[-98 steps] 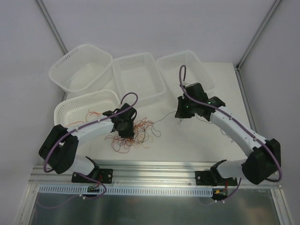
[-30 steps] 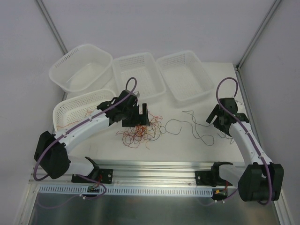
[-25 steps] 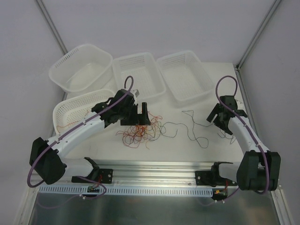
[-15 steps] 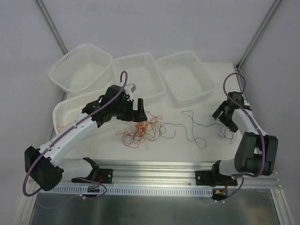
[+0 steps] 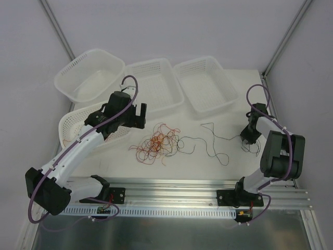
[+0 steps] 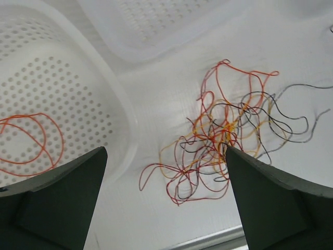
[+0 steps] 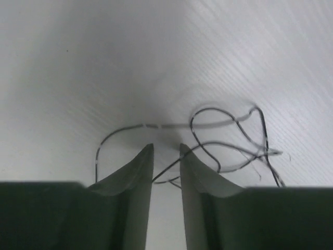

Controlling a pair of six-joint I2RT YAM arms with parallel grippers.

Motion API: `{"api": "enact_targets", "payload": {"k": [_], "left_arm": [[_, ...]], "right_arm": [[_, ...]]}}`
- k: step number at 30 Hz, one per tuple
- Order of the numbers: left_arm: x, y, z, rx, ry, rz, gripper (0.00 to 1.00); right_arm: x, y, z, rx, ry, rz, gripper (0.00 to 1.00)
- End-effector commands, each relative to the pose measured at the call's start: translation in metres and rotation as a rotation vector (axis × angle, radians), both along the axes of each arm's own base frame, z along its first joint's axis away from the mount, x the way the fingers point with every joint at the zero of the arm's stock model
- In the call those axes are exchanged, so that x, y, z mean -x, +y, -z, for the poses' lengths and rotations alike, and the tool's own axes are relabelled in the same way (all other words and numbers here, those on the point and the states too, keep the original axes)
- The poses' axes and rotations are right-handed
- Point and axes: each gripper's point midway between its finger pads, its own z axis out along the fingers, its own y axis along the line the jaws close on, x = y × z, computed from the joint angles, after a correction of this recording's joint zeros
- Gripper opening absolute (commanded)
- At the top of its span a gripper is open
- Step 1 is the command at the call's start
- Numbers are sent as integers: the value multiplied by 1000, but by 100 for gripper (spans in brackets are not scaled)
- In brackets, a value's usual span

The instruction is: Untangle the cables

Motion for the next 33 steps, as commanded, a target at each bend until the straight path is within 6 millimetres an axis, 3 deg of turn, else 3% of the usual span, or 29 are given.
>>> {"api": "enact_targets", "payload": {"k": [1,4,9,10,12,13,15,16,18,19,20,22,23,27,30,31,33], "left_arm": [[-21,32,-31,-93,-126,-103,99],[-33,42,-53,-72,-180,-168,99],[-45,50,-61,-38,-219,-225,99],[-45,51,-59,-34,-222,-227,99],[-43,50,-49,-24,-220,-227,99],[-41,51,-42,-23,-210,-225,99],[-39,46,-41,3,-205,-205,99],[-38,45,-40,7,-202,-197,99],[-37,42,-38,21,-196,-187,99],[-37,42,-35,21,-192,-186,99],[-38,43,-33,19,-188,-185,99],[-37,43,-29,11,-183,-186,99],[-37,44,-28,8,-181,-188,99],[-38,46,-26,-3,-179,-196,99],[-39,50,-23,-21,-177,-205,99],[-39,50,-23,-21,-177,-207,99],[-39,50,-21,-23,-171,-205,99]], "right_arm": [[-15,-7,-13,20,-61,15,27],[-11,-8,-17,33,-67,6,1],[0,-10,-51,67,-113,-13,1],[-4,-11,-74,83,-173,-18,1],[2,-10,-97,98,-188,-56,1],[-4,-10,-125,114,-255,-67,1],[-3,-5,-153,119,-289,-121,1],[-13,-3,-186,132,-363,-142,1],[-17,11,-216,130,-404,-225,1],[-22,16,-235,138,-439,-256,1],[-32,22,-269,158,-509,-287,1],[-45,43,-304,188,-584,-396,1],[-53,52,-342,195,-684,-423,1],[-100,99,-376,167,-791,-605,1],[-134,119,-390,161,-865,-679,1],[-156,128,-372,138,-833,-704,1],[-179,146,-373,94,-875,-764,1]]}}
